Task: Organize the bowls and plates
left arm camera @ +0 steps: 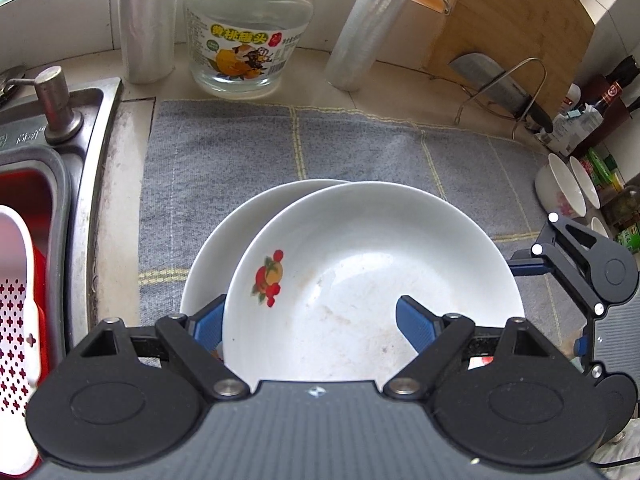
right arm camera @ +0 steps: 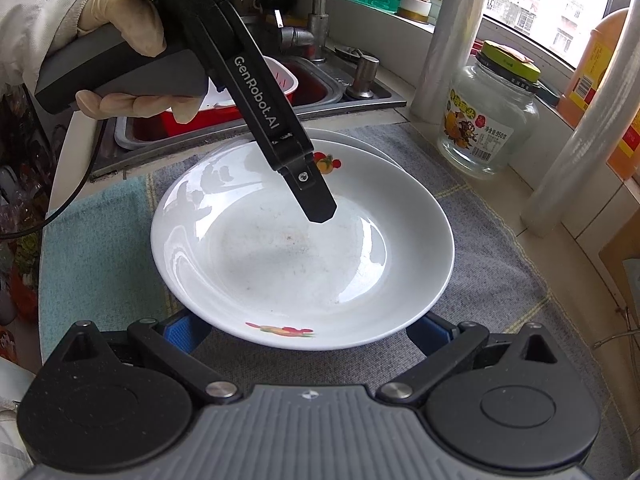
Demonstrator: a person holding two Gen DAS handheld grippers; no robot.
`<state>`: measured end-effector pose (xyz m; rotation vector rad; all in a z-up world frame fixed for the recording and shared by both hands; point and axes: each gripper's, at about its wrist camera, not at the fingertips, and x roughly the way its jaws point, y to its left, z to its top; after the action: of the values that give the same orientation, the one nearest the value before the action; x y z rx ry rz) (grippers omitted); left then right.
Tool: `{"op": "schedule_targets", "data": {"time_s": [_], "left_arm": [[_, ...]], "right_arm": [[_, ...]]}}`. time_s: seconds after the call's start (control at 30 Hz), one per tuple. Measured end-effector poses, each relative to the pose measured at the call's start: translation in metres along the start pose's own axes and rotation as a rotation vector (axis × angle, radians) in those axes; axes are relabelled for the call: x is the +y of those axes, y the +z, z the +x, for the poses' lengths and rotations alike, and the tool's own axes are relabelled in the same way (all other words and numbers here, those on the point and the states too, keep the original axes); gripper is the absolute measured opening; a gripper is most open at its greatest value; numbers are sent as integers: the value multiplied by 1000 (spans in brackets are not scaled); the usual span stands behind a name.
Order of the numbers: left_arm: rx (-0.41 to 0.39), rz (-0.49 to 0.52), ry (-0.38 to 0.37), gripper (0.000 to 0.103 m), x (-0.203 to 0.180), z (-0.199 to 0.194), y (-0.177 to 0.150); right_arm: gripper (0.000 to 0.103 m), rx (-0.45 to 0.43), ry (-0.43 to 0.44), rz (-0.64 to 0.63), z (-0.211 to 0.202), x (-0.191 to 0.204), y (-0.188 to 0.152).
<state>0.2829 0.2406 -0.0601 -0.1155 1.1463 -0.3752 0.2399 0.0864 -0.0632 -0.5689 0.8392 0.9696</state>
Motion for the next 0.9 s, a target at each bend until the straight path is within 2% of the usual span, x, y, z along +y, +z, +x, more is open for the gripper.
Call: {"op": "schedule_targets", "data": {"time_s": [0.37, 0.57, 0.9], "left_arm": [[-5, -10, 12, 87, 0, -3, -1], [-20, -25, -7, 87, 4, -4, -2], [-38, -34, -6, 87, 5, -9, -4]], "right_arm": [[103, 49, 2, 12, 6, -1, 6], [103, 76, 5, 20, 7, -1, 7], [103, 108, -27, -23, 7, 6, 8]]}}
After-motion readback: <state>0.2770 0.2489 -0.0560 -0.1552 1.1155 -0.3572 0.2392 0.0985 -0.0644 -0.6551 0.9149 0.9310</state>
